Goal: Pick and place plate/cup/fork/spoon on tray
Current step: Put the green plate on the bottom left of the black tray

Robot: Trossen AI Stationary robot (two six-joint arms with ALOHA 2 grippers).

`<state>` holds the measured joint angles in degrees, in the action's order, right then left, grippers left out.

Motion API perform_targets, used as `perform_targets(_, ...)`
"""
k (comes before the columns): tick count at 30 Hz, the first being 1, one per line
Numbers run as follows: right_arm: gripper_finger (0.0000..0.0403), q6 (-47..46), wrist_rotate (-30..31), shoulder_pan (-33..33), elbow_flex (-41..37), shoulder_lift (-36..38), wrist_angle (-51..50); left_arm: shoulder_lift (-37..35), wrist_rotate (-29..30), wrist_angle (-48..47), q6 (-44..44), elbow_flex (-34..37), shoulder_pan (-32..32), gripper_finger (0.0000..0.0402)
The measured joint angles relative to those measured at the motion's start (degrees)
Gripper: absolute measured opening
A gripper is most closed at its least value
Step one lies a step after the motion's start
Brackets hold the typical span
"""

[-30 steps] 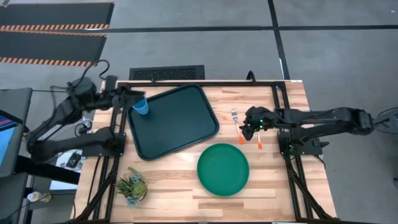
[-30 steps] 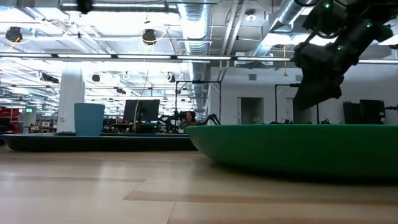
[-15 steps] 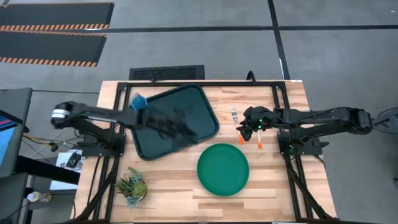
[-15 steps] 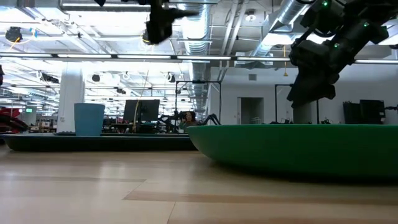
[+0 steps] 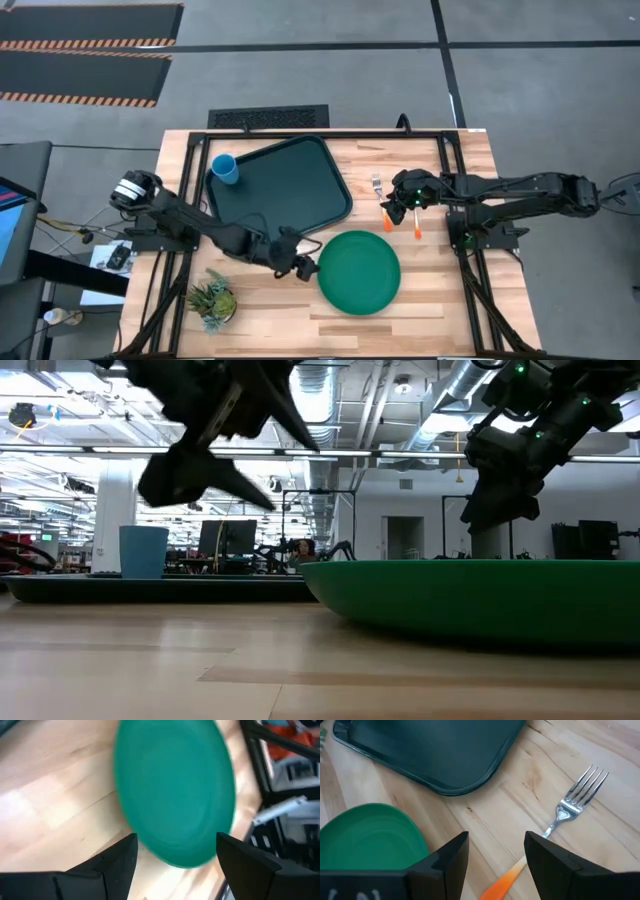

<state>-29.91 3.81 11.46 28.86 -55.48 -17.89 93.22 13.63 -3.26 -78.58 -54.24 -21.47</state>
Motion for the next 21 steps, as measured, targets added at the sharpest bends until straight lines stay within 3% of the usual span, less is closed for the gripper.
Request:
perform_targets(7, 0.0216, 0.5, 0.0, 0.0, 0.0, 0.0, 0.0, 4.8, 5.5, 0.4, -9.9, -0.1, -1.8, 0.0252)
perform_targets(21, 0.0216, 3.4, 0.5, 0.0, 0.0, 0.0, 0.0, 13.9, 2.7, 4.0, -10.8, -2.8, 1.7, 0.0232)
